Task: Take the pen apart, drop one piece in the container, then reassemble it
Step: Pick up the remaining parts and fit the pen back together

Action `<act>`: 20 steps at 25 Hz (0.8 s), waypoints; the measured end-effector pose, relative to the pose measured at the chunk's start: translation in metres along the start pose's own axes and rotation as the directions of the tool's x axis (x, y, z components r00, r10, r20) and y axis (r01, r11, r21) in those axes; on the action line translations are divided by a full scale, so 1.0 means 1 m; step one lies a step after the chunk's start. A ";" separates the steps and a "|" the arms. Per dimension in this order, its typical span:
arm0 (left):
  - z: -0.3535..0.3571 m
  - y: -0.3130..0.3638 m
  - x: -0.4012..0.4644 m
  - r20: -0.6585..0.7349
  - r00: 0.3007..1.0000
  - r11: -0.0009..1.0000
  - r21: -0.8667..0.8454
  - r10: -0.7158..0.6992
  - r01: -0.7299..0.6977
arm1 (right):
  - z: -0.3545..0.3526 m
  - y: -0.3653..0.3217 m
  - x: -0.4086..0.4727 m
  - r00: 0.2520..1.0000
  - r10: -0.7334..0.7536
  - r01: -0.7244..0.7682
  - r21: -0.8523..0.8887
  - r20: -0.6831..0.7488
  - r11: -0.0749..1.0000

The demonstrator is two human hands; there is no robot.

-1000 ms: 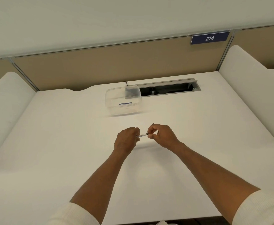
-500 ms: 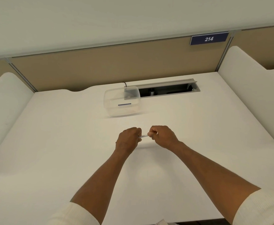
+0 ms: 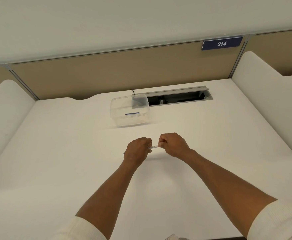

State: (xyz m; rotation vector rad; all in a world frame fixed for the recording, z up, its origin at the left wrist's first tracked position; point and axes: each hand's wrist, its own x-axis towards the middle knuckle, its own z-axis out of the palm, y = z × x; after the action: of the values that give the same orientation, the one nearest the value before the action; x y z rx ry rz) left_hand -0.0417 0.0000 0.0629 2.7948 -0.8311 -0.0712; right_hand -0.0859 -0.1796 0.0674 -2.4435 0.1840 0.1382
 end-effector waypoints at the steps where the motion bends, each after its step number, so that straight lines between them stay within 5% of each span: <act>1: -0.001 0.000 0.000 -0.002 1.000 1.000 0.000 0.000 0.000 | 0.001 -0.001 0.001 1.000 0.020 -0.020 -0.020 0.009 1.000; 6: -0.007 -0.001 0.004 0.005 0.999 0.998 0.043 0.043 -0.043 | 0.007 0.003 0.000 0.998 0.050 -0.052 0.039 0.040 0.998; 12: -0.008 0.006 0.010 -0.006 0.996 0.996 0.021 0.092 -0.092 | 0.009 0.001 0.002 0.995 -0.084 0.075 0.144 0.060 0.987; 20: -0.002 -0.012 0.018 -0.172 0.981 0.992 -0.105 -0.088 0.070 | 0.015 0.010 0.001 0.998 0.060 -0.055 0.260 -0.011 0.964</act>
State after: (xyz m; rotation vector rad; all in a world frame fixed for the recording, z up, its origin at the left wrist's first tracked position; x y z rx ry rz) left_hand -0.0195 0.0003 0.0625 2.6932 -0.6561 0.1182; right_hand -0.0869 -0.1774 0.0497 -2.1798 0.2646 0.1097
